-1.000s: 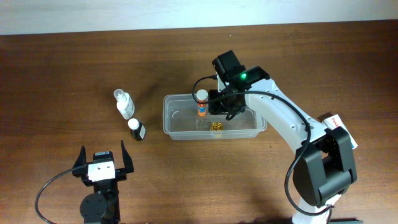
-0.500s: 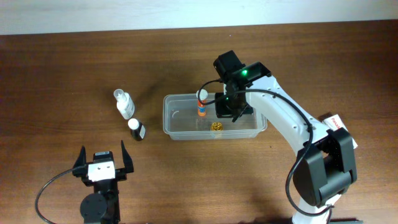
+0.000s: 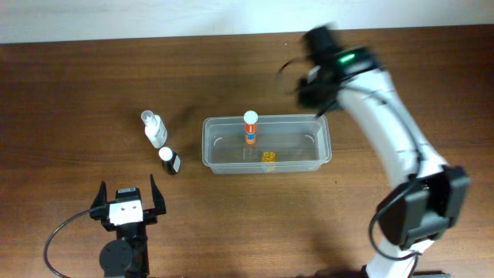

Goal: Pack container

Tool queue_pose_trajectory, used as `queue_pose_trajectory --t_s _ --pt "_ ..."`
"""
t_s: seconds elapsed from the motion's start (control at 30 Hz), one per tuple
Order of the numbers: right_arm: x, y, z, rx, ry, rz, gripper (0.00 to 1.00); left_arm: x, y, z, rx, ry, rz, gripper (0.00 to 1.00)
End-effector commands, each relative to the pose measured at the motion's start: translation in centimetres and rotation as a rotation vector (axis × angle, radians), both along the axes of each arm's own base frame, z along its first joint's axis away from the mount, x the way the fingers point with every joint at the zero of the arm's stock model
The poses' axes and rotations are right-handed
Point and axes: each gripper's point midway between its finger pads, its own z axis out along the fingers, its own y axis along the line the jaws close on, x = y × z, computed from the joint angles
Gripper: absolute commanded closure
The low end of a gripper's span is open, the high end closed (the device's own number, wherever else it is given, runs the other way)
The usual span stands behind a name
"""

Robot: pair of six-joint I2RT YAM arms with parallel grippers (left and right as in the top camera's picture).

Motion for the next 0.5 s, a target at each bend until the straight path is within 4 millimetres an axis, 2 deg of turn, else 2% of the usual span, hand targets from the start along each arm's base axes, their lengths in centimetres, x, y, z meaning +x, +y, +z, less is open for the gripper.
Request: queue_pose_trajectory --t_s 0.0,0.1,0.2,0.37,0.47 --pt "1.7 -10.6 3.0 -0.075 -0.081 -0.242 0.02 0.0 0.0 -0.1 0.019 0.003 -0.004 0.00" --pt "1.3 -17.7 3.1 -0.081 -0.088 -0.402 0.02 0.0 0.0 -0.1 0.019 0.003 -0.004 0.00" --pt "0.0 -22.9 3.0 -0.085 -0.082 -0.522 0.01 0.0 0.0 -0.1 0.019 0.003 -0.004 0.00" --pt "-3.0 -30.2 3.0 -0.093 -0.075 -0.698 0.02 0.0 0.0 -0.1 0.019 0.003 -0.004 0.00" --pt "-4.8 -33.4 3.0 -0.097 -0.072 -0.781 0.02 0.0 0.0 -0.1 0.019 0.003 -0.004 0.00"
